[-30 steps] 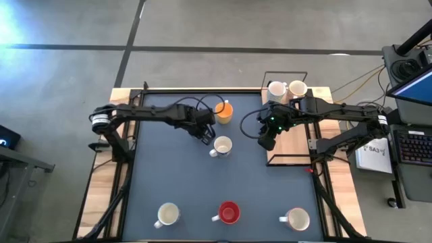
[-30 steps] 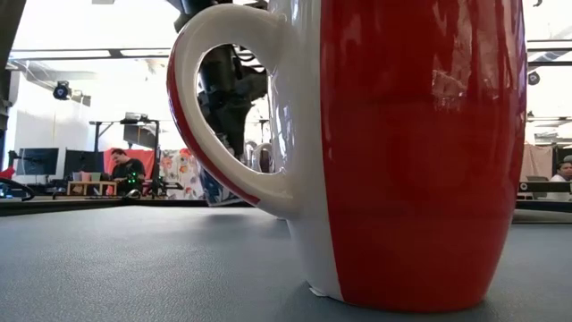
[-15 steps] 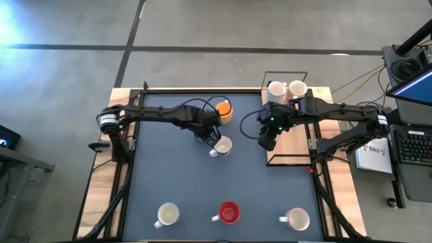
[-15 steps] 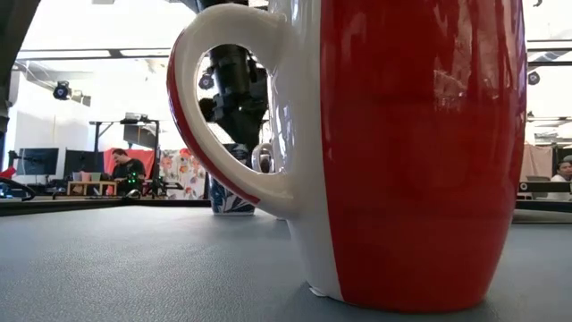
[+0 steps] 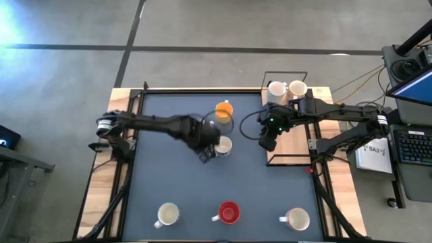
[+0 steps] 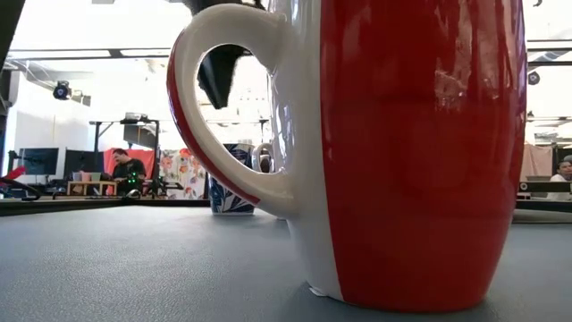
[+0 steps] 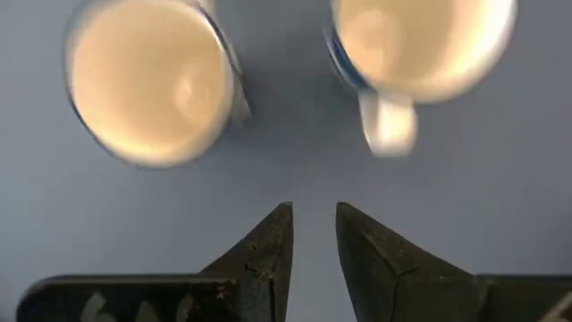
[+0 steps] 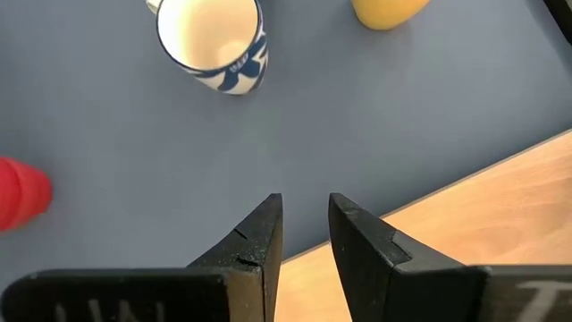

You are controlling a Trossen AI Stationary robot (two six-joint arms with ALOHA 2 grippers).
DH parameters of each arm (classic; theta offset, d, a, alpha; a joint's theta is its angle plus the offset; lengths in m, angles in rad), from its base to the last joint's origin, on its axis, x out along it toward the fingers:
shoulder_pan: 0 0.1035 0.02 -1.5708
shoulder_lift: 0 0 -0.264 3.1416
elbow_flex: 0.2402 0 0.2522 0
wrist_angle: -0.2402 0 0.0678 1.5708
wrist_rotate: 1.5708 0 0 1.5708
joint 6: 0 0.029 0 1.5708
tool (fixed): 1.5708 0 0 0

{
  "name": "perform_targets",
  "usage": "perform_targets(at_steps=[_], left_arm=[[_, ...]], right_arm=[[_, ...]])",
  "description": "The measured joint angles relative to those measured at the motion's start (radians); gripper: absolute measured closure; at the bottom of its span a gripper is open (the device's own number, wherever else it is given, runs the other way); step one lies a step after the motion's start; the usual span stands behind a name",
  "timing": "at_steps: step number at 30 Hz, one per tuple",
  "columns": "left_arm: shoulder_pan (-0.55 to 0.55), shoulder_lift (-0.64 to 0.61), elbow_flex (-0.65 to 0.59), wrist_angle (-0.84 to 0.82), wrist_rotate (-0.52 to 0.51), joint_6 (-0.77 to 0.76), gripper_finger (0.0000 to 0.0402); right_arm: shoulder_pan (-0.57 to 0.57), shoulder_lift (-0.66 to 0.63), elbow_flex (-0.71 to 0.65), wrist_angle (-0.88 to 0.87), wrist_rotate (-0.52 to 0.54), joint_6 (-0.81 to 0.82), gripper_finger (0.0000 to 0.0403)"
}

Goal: Place coffee mugs
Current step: Move the red and white cup to the center of the table

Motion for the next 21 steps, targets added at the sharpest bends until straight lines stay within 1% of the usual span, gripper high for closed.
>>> perform_targets(at_steps=[3, 5, 9, 13, 17, 21], left_arm=[[-0.105, -0.013, -0.01, -0.055, 0.001, -0.107, 0.0331], [-0.175, -0.026, -0.024, -0.097, 0.021, -0.197, 0.0331], [-0.311, -0.046, -0.047, -0.112, 0.113, -0.394, 0.0331], [-0.444, -0.05, -0.047, -0.117, 0.175, -0.599, 0.0331], [-0.559, -0.05, -0.051, -0.124, 0.221, -0.785, 0.0331], [-0.636, -0.05, -0.057, -0.121, 0.23, -0.935, 0.0331]], right_arm=[[0.0, 0.0, -0.018, 0.0, 0.0, -0.005, 0.0318], [0.0, 0.0, -0.03, 0.0, 0.0, -0.011, 0.0316], [0.0, 0.0, -0.044, 0.0, 0.0, -0.01, 0.0314], [0.0, 0.0, -0.046, 0.001, 0.0, -0.011, 0.0318], [0.0, 0.0, -0.046, 0.001, 0.0, -0.033, 0.0321], [0.0, 0.0, -0.046, 0.002, 0.0, -0.05, 0.0316]])
